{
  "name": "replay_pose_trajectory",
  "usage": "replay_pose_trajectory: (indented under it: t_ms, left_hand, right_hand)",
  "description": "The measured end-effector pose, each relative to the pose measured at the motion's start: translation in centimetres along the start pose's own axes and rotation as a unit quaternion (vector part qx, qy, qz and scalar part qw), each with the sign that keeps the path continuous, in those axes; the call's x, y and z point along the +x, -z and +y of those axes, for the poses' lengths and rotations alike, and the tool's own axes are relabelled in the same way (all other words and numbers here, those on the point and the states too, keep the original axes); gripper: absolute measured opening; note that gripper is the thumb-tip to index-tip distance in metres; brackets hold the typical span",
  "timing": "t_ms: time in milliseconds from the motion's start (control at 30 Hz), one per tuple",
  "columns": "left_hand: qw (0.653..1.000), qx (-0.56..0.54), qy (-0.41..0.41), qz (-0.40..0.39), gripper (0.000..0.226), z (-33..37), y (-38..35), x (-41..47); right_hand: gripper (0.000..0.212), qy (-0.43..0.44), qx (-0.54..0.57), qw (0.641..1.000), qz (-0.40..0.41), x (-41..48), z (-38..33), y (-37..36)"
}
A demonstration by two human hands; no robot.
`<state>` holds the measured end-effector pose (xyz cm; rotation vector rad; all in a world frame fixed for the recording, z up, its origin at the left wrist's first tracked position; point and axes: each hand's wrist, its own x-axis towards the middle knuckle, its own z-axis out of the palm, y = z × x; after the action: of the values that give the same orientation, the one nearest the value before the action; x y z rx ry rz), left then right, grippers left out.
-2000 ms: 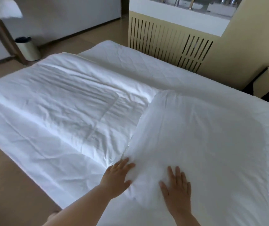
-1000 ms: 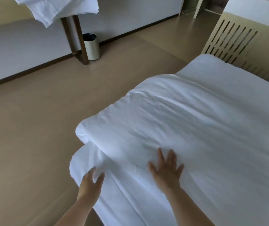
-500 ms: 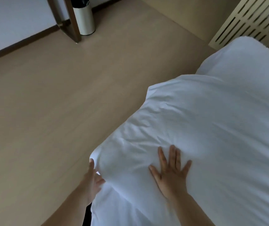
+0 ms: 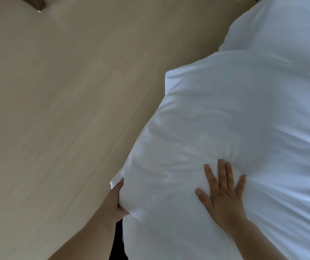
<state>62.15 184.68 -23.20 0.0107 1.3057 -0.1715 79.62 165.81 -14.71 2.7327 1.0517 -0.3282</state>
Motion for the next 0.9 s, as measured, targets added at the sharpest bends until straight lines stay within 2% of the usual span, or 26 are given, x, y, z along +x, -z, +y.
replay_pose_trajectory:
  t_ms: [67, 133, 267, 367, 500, 567, 600, 633, 700, 733, 833, 900]
  left_hand:
    - [0.996, 0.050, -0.040, 0.058, 0.043, 0.5, -0.9, -0.6]
    - [0.989, 0.049, -0.095, 0.102, 0.038, 1.4, -1.9, -1.8]
    - [0.966, 0.038, -0.223, 0.127, 0.043, 4.2, -3.8, -5.5]
    - [0.942, 0.058, -0.307, 0.124, 0.045, 5.0, -5.3, -9.6]
    - [0.883, 0.116, -0.436, 0.129, 0.036, 4.1, -9.1, -16.2]
    - [0.850, 0.138, -0.494, 0.121, 0.012, 2.5, -11.9, -19.6]
    - [0.830, 0.154, -0.524, 0.111, 0.011, 1.3, -13.6, -21.4]
    - [0.811, 0.175, -0.552, 0.087, 0.026, -0.2, -15.4, -23.1]
    - [0.766, 0.212, -0.606, 0.032, 0.047, -4.2, -19.4, -26.5]
    - [0.737, 0.238, -0.632, 0.004, 0.045, -6.8, -21.5, -28.1]
    - [0.638, 0.310, -0.693, -0.128, 0.022, -17.3, -27.2, -31.6]
    - [0.544, 0.387, -0.711, -0.220, 0.024, -26.2, -30.1, -32.2]
  right_hand:
    - [0.066, -0.011, -0.007, 1.000, -0.016, -0.1, 0.0, 0.2]
    - [0.066, -0.015, -0.013, 1.000, -0.019, -0.3, -0.1, 0.4]
    - [0.070, -0.041, 0.006, 0.995, -0.091, -0.8, -0.5, 1.0]
    - [0.103, -0.026, 0.007, 0.993, -0.112, -1.0, -0.8, 2.6]
    - [0.125, -0.030, 0.103, 0.977, -0.182, -2.9, -1.3, 5.3]
    - [0.138, -0.039, 0.143, 0.973, -0.175, -4.3, -1.1, 6.4]
    - [0.137, -0.051, 0.186, 0.967, -0.169, -5.3, -0.9, 7.3]
    - [0.125, -0.062, 0.241, 0.954, -0.169, -6.3, -0.6, 8.0]
    - [0.078, -0.090, 0.376, 0.911, -0.142, -8.6, 0.9, 9.1]
    - [0.069, -0.105, 0.447, 0.883, -0.096, -9.9, 2.2, 9.4]
    - [0.072, -0.162, 0.626, 0.763, 0.022, -14.7, 8.4, 10.8]
    - [0.077, -0.208, 0.731, 0.644, 0.091, -19.3, 14.8, 12.0]
